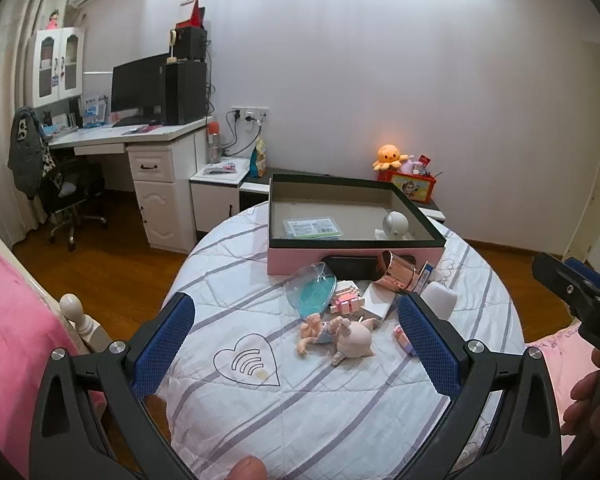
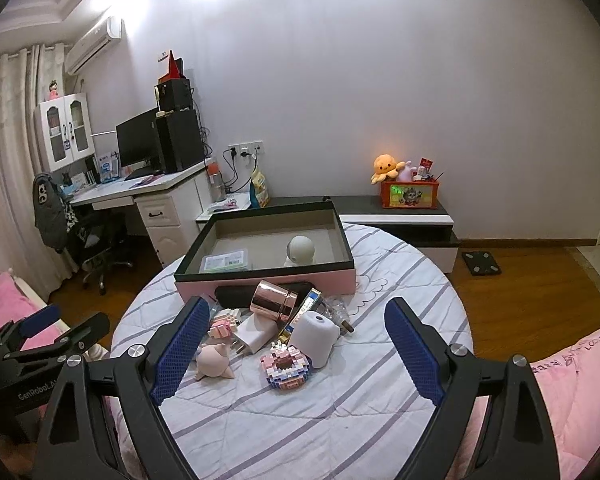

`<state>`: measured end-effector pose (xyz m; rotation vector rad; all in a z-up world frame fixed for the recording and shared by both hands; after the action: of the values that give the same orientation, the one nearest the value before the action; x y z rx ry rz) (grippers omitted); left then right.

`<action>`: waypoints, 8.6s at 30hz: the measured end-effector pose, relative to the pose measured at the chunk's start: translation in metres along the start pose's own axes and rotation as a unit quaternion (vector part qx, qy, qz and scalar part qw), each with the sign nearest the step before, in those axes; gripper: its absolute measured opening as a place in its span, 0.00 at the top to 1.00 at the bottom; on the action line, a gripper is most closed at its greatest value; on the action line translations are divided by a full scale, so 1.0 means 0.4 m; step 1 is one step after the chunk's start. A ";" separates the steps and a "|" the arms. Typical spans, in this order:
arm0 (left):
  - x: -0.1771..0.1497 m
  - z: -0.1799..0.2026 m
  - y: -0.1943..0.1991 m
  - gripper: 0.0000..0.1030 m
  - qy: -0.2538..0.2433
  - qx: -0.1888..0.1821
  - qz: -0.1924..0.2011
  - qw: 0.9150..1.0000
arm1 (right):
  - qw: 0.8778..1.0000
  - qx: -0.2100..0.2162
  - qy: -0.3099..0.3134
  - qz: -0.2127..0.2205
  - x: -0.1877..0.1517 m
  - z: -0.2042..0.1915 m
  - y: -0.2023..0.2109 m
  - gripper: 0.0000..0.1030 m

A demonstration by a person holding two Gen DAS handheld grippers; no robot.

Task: Organize rigid objects
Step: 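Withdraw both tools from the pink box, then grasp the baby doll with the left tool, then grasp the pink pixel-block donut with the right tool while the left tool holds the doll, then lower the doll and donut into the pink box and open both tools, then withdraw both tools from the pink box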

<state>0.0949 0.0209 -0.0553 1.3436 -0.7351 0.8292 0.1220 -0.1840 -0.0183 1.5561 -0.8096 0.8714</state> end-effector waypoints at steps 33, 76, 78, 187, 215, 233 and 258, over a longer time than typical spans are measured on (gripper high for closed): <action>-0.011 0.008 0.013 0.00 0.002 -0.003 -0.005 1.000 | 1.000 -0.007 -0.001 -0.003 -0.010 0.006 0.009 0.12; -0.101 0.047 -0.273 0.00 -0.008 -0.013 -0.134 0.991 | 0.991 0.003 0.010 -0.134 -0.098 0.048 -0.255 0.12; -0.117 0.056 -0.296 0.00 -0.006 -0.021 -0.146 0.989 | 0.988 0.009 0.012 -0.153 -0.118 0.044 -0.279 0.12; 0.311 0.064 -0.795 0.16 -0.036 -0.001 -0.123 0.992 | 0.979 0.103 0.018 -0.172 0.188 0.068 -0.790 0.31; 0.197 -0.014 -0.288 0.00 0.004 0.011 -0.011 1.000 | 0.997 0.056 -0.010 -0.050 0.170 0.051 -0.309 0.00; 0.038 0.016 -0.143 0.00 0.007 0.008 -0.030 0.999 | 0.998 0.038 -0.003 -0.041 0.042 0.028 -0.156 0.00; 0.032 0.009 -0.102 0.00 0.009 0.010 -0.024 1.000 | 0.999 0.032 -0.001 -0.039 0.020 0.027 -0.117 0.00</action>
<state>0.1363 0.0169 -0.0654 1.3653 -0.6792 0.8107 0.1677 -0.1883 -0.0351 1.6354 -0.7234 0.8453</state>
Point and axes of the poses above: each gripper's, at about its wrist camera, not at the fingertips, and y roughly against the way its jaws point, z to its right, x to its top, the point moved 3 cm from there along -y, roughly the way its jaws point
